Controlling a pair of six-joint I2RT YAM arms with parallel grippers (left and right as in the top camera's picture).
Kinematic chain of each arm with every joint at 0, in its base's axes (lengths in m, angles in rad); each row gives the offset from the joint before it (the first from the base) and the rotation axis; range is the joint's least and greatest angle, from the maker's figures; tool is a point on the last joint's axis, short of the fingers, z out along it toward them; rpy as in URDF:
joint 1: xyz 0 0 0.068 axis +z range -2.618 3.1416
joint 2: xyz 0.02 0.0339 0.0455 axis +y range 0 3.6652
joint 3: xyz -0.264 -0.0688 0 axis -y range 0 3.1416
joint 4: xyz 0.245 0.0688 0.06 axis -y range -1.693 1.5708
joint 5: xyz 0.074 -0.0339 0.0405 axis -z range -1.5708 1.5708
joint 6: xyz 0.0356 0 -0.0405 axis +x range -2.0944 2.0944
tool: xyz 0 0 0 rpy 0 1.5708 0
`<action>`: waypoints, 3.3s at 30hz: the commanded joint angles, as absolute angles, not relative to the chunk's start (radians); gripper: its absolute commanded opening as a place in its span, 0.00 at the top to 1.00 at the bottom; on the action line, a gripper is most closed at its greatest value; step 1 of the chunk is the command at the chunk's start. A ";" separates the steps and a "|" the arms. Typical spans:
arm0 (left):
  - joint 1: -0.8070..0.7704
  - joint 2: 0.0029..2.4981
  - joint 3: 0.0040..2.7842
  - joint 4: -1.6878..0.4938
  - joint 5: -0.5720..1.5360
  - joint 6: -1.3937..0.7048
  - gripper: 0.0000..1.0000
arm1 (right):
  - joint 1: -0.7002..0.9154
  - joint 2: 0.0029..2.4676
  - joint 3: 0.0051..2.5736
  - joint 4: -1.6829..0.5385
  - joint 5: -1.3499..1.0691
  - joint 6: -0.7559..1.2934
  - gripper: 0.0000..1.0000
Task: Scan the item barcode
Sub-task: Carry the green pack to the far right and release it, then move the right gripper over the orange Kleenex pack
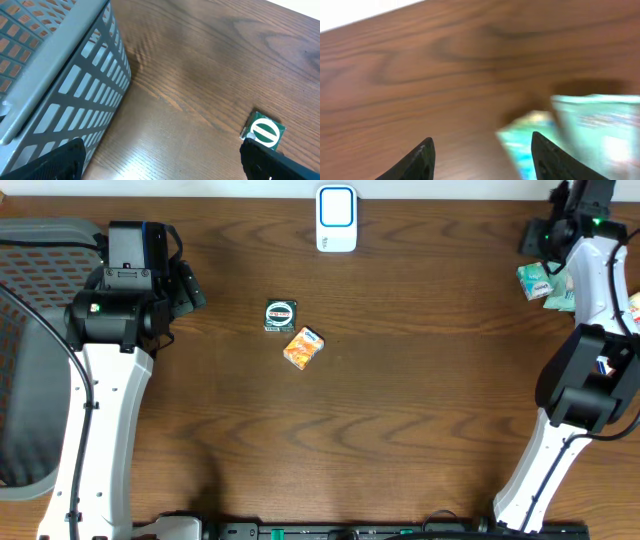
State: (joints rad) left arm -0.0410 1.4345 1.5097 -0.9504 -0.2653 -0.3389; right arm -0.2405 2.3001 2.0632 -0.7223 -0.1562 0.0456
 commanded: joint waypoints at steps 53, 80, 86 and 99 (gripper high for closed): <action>-0.038 1.438 1.513 -0.954 -0.278 -0.326 0.02 | 0.591 2.344 1.965 -0.875 -0.364 -0.245 0.92; -0.038 1.438 1.513 -0.954 -0.278 -0.326 0.02 | 0.586 2.299 1.840 -0.810 -0.015 -0.206 0.99; -0.038 1.438 1.513 -0.954 -0.278 -0.326 0.02 | 0.584 2.242 1.840 -0.859 -0.036 -0.207 0.99; -0.038 1.438 1.513 -0.954 -0.278 -0.326 0.02 | 0.583 2.220 1.839 -0.780 -0.175 -0.207 0.99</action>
State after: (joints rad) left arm -0.0410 1.4345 1.5097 -0.9504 -0.2653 -0.3393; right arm 0.5838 2.2391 1.8427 -0.7818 -0.1459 -0.2184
